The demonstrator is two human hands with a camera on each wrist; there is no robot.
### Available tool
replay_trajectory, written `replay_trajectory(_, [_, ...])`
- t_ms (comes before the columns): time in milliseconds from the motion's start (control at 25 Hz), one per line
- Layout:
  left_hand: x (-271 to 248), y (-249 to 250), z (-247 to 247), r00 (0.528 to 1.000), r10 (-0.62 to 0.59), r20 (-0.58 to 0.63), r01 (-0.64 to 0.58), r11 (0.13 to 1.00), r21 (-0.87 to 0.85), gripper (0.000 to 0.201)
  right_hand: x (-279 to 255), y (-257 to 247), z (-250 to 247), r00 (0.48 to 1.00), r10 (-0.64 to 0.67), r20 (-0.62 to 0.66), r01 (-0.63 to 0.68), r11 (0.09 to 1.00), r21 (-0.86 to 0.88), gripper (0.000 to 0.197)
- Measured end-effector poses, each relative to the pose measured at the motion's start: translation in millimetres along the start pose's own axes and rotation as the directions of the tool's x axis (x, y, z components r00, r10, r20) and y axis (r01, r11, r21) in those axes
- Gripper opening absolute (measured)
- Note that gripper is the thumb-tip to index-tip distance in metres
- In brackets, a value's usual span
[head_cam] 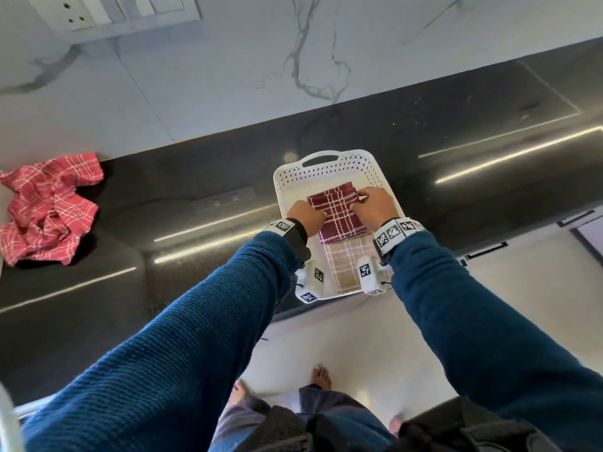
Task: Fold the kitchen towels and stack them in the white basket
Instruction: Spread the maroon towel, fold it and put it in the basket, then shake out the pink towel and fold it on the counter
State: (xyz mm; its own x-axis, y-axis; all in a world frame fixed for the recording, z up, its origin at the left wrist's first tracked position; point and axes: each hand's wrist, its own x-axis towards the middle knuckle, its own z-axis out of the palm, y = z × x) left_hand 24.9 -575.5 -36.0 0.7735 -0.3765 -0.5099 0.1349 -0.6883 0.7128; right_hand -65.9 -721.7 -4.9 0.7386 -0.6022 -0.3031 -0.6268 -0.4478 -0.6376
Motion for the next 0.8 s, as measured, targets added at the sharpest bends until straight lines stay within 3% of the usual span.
replay_trajectory(80, [-1.0,-4.1,-1.8,1.000,0.018,-0.004,-0.018,0.999,-0.040,0.027,-1.4,-4.0,-2.7,1.000,0.018,0.012,-0.017,0.999,-0.033,0.037])
replay_trajectory(240, [-11.4,-6.5,-33.2,0.999,0.040,-0.007,-0.040,0.990,-0.133,0.057,-6.7,-35.7,-14.9,1.000,0.011,-0.010,-0.013,0.970,-0.242,0.043])
replay_trajectory(400, [-25.1,-39.3,-127.2,0.972,0.181,-0.153,-0.208,0.960,-0.188,0.043,-21.9,-122.3,13.2,0.984,-0.178,0.003,0.160,0.882,-0.442,0.045])
replay_trajectory(480, [-32.0,-77.6,-188.3,0.959,0.145,-0.245,-0.186,0.970,-0.156,0.044,-37.4,-173.8,55.8,0.955,-0.282,0.091,0.294,0.860,-0.417,0.045])
replay_trajectory(600, [-36.7,-153.5,-274.0,0.911,0.066,-0.407,-0.009,0.990,0.141,0.040,-62.9,-224.9,146.6,0.897,-0.352,0.269,0.436,0.807,-0.397,0.047])
replay_trajectory(720, [-42.3,-253.6,-347.7,0.866,-0.014,-0.501,0.242,0.887,0.394,0.055,-91.1,-248.1,256.8,0.852,-0.288,0.438,0.482,0.758,-0.440,0.054])
replay_trajectory(800, [-48.3,-310.8,-378.0,0.901,-0.002,-0.434,0.247,0.825,0.508,0.065,-105.9,-248.5,311.7,0.844,-0.183,0.504,0.458,0.734,-0.502,0.063])
